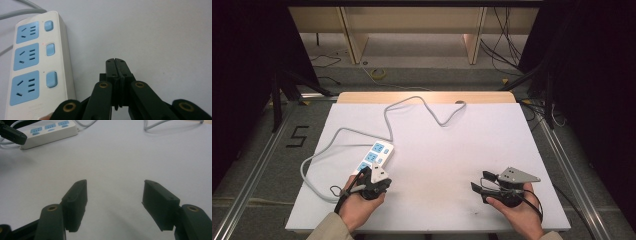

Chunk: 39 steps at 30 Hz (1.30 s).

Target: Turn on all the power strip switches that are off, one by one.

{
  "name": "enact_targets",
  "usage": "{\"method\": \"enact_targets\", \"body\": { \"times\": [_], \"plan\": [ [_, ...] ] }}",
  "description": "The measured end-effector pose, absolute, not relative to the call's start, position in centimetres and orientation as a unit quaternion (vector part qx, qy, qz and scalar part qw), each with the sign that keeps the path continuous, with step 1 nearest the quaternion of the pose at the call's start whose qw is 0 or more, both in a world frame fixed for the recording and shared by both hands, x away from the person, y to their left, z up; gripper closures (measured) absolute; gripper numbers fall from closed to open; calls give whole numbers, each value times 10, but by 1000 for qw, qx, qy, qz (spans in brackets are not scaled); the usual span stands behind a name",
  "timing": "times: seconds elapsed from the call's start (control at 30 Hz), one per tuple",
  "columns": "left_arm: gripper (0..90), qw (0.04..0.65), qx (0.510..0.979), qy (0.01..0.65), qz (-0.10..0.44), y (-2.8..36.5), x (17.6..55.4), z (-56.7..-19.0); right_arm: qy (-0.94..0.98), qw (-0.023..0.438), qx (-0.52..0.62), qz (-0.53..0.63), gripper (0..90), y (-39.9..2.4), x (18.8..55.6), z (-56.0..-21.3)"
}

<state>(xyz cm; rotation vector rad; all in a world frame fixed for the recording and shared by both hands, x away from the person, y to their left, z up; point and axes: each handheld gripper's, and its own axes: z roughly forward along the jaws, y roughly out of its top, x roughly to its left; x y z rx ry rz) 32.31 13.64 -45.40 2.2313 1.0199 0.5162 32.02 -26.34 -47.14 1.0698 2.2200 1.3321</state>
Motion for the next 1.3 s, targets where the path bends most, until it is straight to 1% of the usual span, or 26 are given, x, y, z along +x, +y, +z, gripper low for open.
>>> {"method": "enact_targets", "body": {
  "times": [0.43,1.3],
  "plan": [
    [899,289,845,407,191,147,330,-452,790,171,370,458,370,-261,320,-473],
    [900,269,834,435,205,164,348,-445,795,169,369,451,371,-259,320,-474]
  ]
}}
